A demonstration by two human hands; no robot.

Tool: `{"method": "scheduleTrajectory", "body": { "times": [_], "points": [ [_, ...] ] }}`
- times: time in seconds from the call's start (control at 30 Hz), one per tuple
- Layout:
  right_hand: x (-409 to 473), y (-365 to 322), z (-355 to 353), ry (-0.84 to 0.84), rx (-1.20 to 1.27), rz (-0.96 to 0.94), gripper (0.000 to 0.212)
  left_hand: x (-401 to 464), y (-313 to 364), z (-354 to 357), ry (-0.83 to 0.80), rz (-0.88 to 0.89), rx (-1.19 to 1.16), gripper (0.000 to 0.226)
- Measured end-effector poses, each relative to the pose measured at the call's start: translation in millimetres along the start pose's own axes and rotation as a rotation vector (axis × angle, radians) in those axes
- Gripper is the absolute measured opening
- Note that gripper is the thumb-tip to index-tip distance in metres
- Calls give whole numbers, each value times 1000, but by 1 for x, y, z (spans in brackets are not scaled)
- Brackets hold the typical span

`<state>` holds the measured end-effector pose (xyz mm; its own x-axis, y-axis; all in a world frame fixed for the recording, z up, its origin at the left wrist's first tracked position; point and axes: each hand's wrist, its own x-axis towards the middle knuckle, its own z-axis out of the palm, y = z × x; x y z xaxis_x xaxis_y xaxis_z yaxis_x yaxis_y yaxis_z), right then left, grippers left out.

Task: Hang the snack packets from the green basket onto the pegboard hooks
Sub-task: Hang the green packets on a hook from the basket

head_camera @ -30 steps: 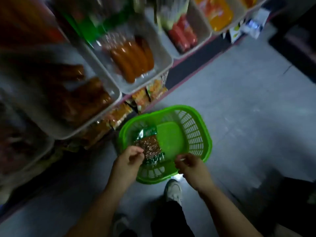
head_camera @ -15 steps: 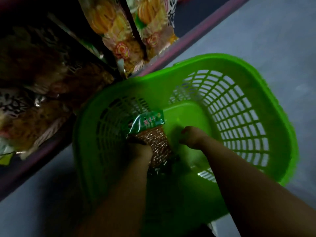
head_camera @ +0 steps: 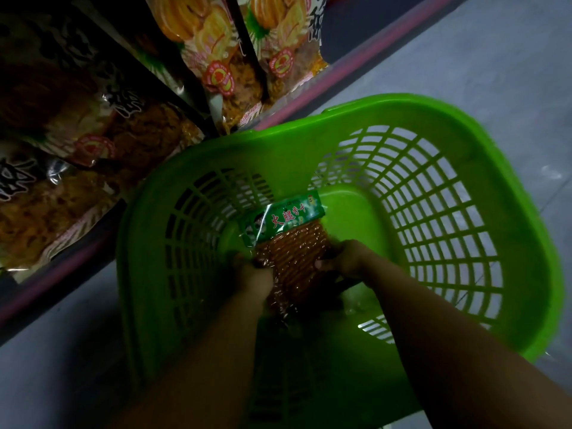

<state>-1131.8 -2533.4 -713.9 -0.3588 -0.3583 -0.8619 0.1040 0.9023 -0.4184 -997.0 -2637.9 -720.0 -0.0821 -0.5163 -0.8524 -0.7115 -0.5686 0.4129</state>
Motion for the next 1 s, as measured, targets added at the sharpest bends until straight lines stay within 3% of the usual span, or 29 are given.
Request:
{"method": "scheduleTrajectory", "body": {
  "times": [0.1,0.2,0.4,0.47,0.57,0.63,0.8,0.87,1.0],
  "points": [
    [-1,4,-12,53,12,102,42,-2,0,-1,-56,-47,-15,45],
    [-6,9,-23,59,60,186,37,-6,4,-2,-130,-40,2,35],
    [-28,4,-37,-22,302,143,29,-10,7,0,-186,13,-87,24],
    [-44,-4,-36,72,367,126,27,-24,13,-1,-100,20,-227,23],
    [-85,-20,-34,165,498,91,24,-66,21,-11,175,129,-279,22],
    [-123,-33,-38,135,519,48,17,-111,27,-33,256,189,-313,18],
    [-273,-80,-65,76,630,-121,29,-249,57,-120,414,360,-301,16],
    [-344,-105,-78,73,672,-180,32,-310,76,-160,485,366,-280,28],
    [-486,-179,-97,-53,707,-281,34,-438,129,-235,560,391,-410,22]
  ]
}}
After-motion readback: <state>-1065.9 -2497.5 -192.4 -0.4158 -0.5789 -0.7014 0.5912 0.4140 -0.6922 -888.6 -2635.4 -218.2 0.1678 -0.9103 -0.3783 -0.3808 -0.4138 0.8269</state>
